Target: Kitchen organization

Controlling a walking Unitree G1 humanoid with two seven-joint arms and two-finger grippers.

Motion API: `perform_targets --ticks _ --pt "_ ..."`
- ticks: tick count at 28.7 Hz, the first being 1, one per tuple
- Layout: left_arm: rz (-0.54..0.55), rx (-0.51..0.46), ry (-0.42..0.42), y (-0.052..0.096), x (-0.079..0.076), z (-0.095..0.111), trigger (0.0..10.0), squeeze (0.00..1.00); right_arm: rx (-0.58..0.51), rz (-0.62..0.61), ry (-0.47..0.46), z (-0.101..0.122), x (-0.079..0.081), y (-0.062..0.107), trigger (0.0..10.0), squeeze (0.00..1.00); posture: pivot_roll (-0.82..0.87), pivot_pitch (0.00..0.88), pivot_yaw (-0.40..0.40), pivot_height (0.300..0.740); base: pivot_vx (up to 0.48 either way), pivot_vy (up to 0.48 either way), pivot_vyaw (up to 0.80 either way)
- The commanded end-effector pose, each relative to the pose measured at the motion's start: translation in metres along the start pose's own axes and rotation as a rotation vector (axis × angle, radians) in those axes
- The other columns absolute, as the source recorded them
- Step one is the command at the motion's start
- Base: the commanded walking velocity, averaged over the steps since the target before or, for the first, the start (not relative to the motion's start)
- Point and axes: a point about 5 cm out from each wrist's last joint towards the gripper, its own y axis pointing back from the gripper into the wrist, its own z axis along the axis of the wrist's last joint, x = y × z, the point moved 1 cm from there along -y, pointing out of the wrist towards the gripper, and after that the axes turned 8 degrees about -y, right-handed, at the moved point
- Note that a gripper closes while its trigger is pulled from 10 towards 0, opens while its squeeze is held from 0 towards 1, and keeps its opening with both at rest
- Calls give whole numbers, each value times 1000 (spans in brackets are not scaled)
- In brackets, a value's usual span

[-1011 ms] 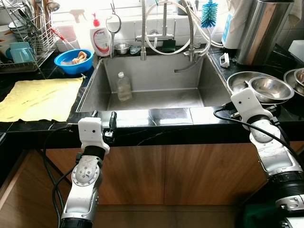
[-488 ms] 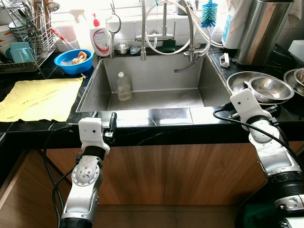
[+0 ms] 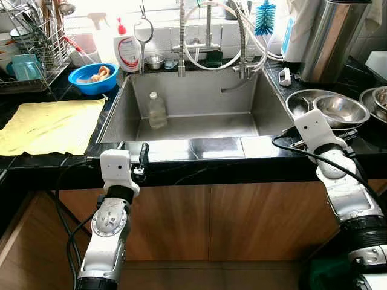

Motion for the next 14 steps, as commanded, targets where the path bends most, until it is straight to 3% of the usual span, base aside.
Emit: perform_targets --ticks 1,7,14 --pt "-1 11 -7 0 2 -2 10000 0 2 10 -14 4 2 -2 0 0 -122 0 85 740 0 0 0" --pt "-1 10 -7 0 2 -1 10000 0 -31 -22 -22 10 -2 -2 0 0 -121 0 87 740 0 0 0" --pt "1 8 -8 0 2 -1 10000 0 -198 -122 -66 38 -13 1 0 0 -121 0 87 740 0 0 0"
